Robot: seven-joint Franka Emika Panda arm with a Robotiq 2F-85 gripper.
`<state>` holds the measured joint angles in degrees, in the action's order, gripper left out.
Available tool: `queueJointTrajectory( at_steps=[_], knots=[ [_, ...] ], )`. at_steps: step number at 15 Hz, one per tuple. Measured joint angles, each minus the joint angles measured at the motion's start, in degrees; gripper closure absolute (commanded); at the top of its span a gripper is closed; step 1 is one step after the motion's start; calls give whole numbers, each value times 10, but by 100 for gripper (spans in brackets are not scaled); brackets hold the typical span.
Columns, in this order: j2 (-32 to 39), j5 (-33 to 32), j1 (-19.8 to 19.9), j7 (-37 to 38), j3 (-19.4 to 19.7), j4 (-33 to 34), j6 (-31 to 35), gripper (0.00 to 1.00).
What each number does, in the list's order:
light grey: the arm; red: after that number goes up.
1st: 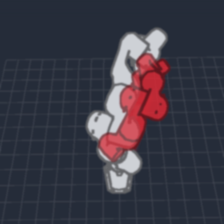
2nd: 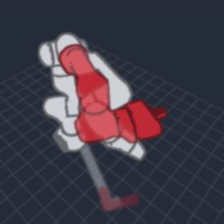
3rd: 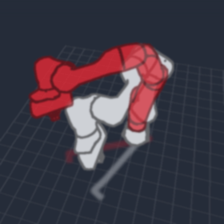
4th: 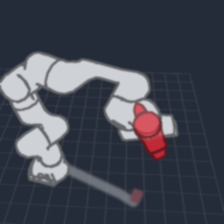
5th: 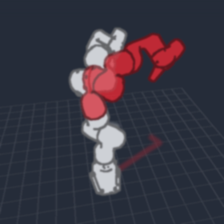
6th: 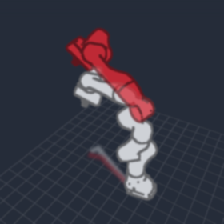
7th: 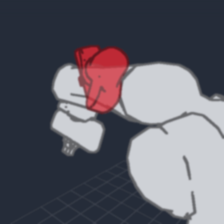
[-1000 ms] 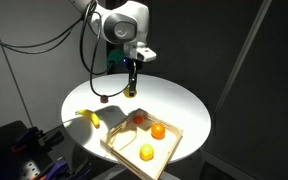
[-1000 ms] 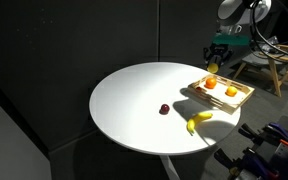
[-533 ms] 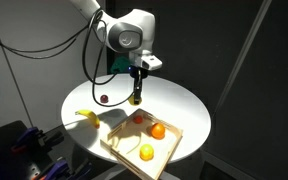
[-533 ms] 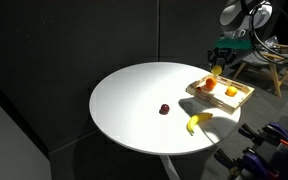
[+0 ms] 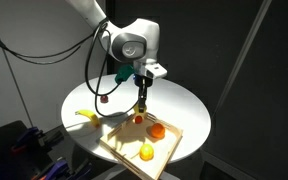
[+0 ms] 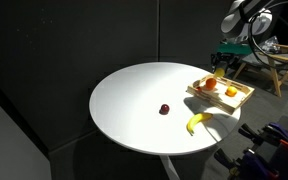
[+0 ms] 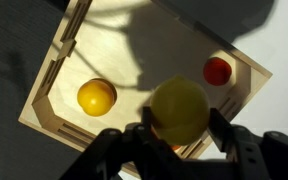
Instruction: Put the lemon in the box
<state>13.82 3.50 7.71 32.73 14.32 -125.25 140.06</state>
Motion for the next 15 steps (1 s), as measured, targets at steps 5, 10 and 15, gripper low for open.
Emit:
queueJointTrajectory(
  at_steps=[5,10,15],
  knots=[
    [20,0,0,0,8,0,9,66],
    [33,0,0,0,13,0,18,17],
    [37,0,0,0,15,0,20,0]
  ],
)
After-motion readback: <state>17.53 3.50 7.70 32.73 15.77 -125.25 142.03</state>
